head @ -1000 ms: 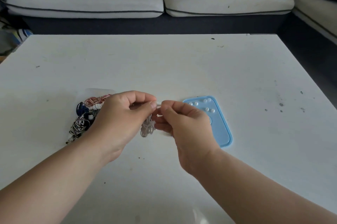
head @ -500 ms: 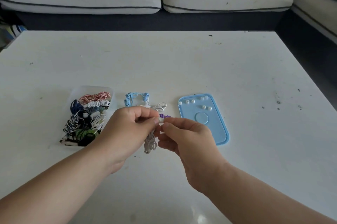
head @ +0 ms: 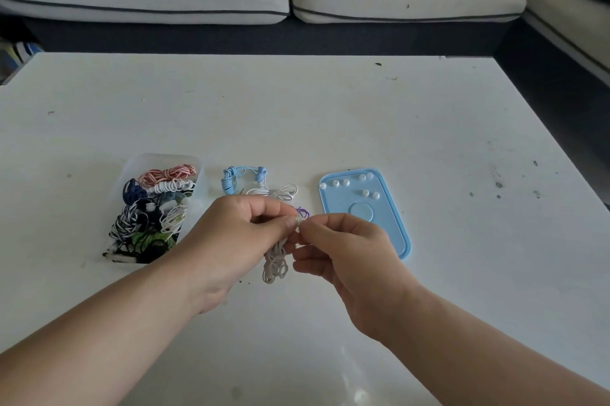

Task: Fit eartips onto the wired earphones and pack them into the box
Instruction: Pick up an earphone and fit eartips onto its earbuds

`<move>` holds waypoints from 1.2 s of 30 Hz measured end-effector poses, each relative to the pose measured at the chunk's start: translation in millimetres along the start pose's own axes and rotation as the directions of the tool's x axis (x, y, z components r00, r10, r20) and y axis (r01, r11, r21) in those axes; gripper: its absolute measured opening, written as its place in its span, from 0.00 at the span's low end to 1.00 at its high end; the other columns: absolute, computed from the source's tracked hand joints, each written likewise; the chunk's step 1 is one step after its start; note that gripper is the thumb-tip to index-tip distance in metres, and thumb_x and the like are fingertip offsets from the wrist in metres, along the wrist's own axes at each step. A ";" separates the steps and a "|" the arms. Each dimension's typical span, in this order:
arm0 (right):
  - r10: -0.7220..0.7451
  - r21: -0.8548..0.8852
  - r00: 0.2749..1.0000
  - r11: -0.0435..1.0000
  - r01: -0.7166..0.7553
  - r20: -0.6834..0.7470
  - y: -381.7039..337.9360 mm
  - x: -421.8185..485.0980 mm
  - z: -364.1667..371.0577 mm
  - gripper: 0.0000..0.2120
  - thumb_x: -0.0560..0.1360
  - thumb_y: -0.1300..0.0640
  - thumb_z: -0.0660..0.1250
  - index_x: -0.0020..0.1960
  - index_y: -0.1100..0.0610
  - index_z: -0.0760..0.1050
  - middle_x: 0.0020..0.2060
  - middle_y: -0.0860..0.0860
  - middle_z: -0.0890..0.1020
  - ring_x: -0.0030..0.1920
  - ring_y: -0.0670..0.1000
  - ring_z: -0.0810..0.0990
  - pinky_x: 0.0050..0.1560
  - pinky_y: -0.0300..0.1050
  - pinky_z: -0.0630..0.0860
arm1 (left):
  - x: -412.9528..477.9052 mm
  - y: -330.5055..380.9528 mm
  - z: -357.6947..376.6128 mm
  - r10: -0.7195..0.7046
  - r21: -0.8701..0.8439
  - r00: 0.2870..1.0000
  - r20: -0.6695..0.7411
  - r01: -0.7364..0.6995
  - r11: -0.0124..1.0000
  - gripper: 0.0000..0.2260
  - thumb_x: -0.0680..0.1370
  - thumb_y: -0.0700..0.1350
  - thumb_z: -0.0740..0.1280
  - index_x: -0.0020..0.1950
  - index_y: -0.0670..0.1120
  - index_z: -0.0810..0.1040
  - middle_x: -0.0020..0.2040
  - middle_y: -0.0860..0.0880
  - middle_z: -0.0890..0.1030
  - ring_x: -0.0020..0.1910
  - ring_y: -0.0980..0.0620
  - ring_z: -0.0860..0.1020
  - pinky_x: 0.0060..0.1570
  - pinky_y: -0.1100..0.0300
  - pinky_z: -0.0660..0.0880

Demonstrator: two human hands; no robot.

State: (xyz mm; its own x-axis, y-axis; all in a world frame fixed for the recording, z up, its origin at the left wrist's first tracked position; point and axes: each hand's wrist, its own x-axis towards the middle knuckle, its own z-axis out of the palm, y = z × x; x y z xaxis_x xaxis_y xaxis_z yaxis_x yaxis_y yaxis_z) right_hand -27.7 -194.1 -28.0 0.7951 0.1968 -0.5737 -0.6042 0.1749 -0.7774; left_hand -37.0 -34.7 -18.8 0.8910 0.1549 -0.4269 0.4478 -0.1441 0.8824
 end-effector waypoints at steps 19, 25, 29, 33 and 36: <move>0.045 -0.018 0.997 0.999 -0.044 0.070 7.9 -5.4 -21.0 0.07 0.79 0.65 0.69 0.52 0.69 0.83 0.46 0.66 0.85 0.39 0.54 0.81 0.43 0.45 0.82 | -9.1 2.1 7.5 -0.071 0.065 0.990 0.118 0.063 0.996 0.09 0.81 0.39 0.70 0.48 0.50 0.88 0.43 0.46 0.88 0.47 0.46 0.87 0.49 0.60 0.82; 0.069 -0.070 0.994 0.996 -0.063 0.090 8.0 -5.8 -21.7 0.08 0.79 0.64 0.70 0.52 0.69 0.83 0.47 0.66 0.86 0.40 0.54 0.81 0.42 0.45 0.82 | -11.9 -2.7 10.5 -0.062 0.081 0.992 0.111 0.053 0.995 0.11 0.81 0.38 0.69 0.45 0.48 0.89 0.40 0.46 0.88 0.38 0.54 0.85 0.35 0.69 0.76; 0.090 -0.090 0.992 0.993 -0.082 0.089 7.1 -6.5 -22.5 0.08 0.78 0.62 0.71 0.52 0.68 0.83 0.47 0.65 0.86 0.40 0.55 0.81 0.43 0.45 0.83 | -12.3 -3.1 11.1 -0.089 0.077 0.988 0.129 0.079 0.994 0.11 0.81 0.40 0.69 0.44 0.50 0.89 0.42 0.46 0.88 0.42 0.51 0.86 0.45 0.61 0.81; 0.109 -0.139 0.990 0.986 -0.096 0.091 10.3 -4.8 -23.6 0.11 0.78 0.59 0.73 0.52 0.67 0.82 0.48 0.66 0.85 0.41 0.56 0.82 0.44 0.47 0.83 | -11.0 -8.6 11.6 -0.152 0.065 0.976 0.153 0.143 0.988 0.10 0.82 0.44 0.69 0.47 0.49 0.90 0.45 0.46 0.89 0.47 0.47 0.87 0.57 0.53 0.80; 0.118 -0.170 0.987 0.980 -0.099 0.106 12.3 -4.9 -24.0 0.09 0.78 0.59 0.73 0.51 0.67 0.82 0.48 0.66 0.86 0.41 0.56 0.82 0.46 0.48 0.83 | -11.9 -10.4 10.5 -0.178 0.011 0.967 0.181 0.179 0.984 0.10 0.81 0.48 0.70 0.46 0.46 0.89 0.45 0.43 0.88 0.42 0.49 0.85 0.52 0.54 0.79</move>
State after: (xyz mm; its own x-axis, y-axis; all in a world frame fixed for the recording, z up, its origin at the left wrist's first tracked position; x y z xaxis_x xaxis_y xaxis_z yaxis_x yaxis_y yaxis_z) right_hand -37.8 -216.0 -40.9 0.7083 0.3168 -0.6308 -0.6620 -0.0118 -0.7494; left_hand -51.4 -45.3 -25.0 0.7954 -0.0018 -0.6061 0.6012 -0.1247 0.7893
